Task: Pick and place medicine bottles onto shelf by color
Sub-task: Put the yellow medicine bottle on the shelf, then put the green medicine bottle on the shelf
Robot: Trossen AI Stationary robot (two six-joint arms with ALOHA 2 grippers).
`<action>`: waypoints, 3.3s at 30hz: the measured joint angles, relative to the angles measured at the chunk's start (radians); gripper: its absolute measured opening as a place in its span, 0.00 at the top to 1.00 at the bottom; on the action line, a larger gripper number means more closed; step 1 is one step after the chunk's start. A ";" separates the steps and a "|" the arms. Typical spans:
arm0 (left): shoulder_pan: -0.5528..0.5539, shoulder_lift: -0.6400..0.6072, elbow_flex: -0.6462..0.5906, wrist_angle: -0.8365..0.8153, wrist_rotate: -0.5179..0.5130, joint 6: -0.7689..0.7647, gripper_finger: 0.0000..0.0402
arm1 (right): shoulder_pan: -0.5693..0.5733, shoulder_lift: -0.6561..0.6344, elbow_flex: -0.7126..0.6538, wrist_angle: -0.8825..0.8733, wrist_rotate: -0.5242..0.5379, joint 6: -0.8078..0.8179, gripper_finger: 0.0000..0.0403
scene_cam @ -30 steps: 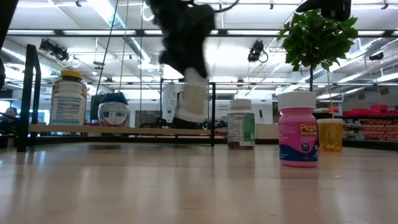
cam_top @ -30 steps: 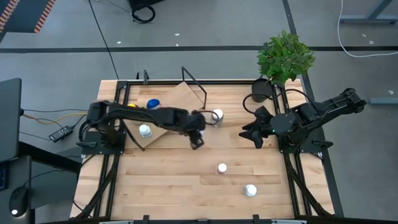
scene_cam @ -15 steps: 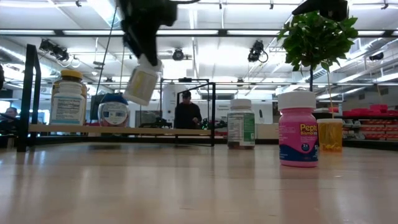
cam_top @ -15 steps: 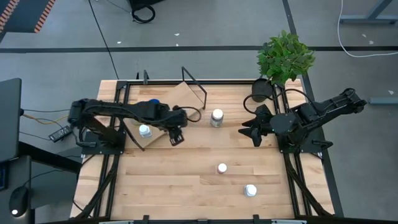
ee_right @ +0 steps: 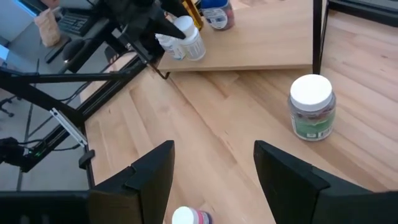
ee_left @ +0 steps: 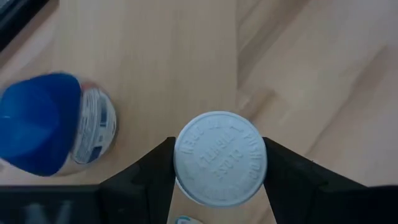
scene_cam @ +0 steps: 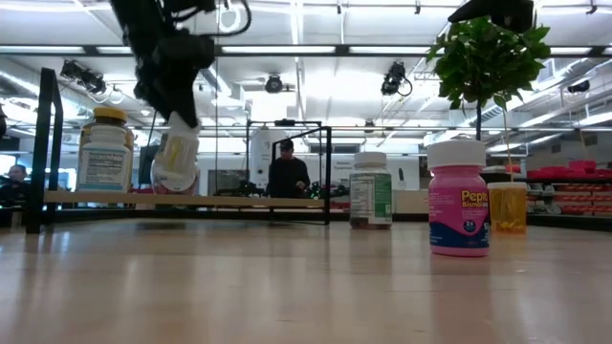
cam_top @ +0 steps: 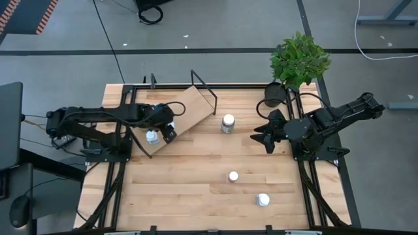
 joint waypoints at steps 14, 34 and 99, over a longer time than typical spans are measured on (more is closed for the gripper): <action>0.093 -0.009 -0.101 0.168 -0.004 0.052 0.46 | 0.000 0.000 0.000 0.001 0.015 0.056 0.43; 0.121 -0.008 -0.102 0.087 0.025 0.023 0.41 | 0.000 0.000 0.000 0.001 0.050 0.030 0.43; -0.028 0.197 0.188 0.661 0.051 0.155 0.08 | 0.022 0.090 0.000 -0.009 -0.054 0.075 0.43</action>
